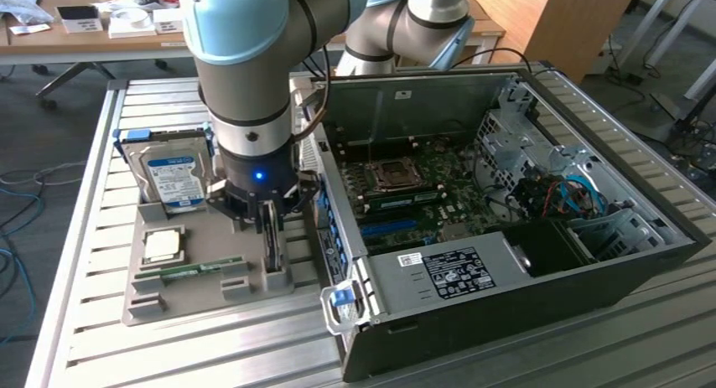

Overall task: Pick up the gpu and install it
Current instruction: 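Pick up the gpu and move the gpu toward the slot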

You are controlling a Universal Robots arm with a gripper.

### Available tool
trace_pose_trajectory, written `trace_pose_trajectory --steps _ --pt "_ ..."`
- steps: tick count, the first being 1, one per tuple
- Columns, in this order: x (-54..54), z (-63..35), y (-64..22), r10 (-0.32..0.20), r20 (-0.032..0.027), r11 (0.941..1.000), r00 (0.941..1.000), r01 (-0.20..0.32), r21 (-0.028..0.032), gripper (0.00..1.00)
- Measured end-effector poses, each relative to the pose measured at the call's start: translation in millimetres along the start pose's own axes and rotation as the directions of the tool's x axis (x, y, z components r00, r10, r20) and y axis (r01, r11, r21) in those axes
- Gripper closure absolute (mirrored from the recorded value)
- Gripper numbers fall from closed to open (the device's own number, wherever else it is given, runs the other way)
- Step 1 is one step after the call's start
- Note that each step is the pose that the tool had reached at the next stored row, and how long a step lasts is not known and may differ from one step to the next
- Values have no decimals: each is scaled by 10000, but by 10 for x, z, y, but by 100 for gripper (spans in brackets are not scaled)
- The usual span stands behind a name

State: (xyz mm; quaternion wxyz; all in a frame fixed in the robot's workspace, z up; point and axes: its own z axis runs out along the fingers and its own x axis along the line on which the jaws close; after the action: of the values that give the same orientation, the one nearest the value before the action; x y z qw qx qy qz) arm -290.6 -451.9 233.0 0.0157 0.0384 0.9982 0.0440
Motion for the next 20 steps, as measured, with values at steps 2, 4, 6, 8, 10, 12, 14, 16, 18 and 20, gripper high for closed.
trace_pose_trajectory --steps 2,4,6,8,10,12,14,16,18,20 --pt "0 9 4 0 -1 10000 10000 0 -11 64" --pt "1 21 8 1 -1 10000 10000 -1 -17 64" --pt "1 26 10 0 -3 10000 10000 0 -20 64" --pt "1 26 10 0 -3 10000 10000 0 -20 64" --pt "1 27 10 1 -2 10000 10000 -1 -21 64" --pt "2 27 10 0 -2 10000 10000 0 -21 64" --pt "3 27 10 0 -2 10000 10000 0 -21 64" --pt "3 27 10 1 -2 10000 10000 -1 -21 64" --pt "3 27 10 1 -2 10000 10000 -1 -21 64" --pt "3 27 10 1 -2 10000 10000 -1 -21 64"
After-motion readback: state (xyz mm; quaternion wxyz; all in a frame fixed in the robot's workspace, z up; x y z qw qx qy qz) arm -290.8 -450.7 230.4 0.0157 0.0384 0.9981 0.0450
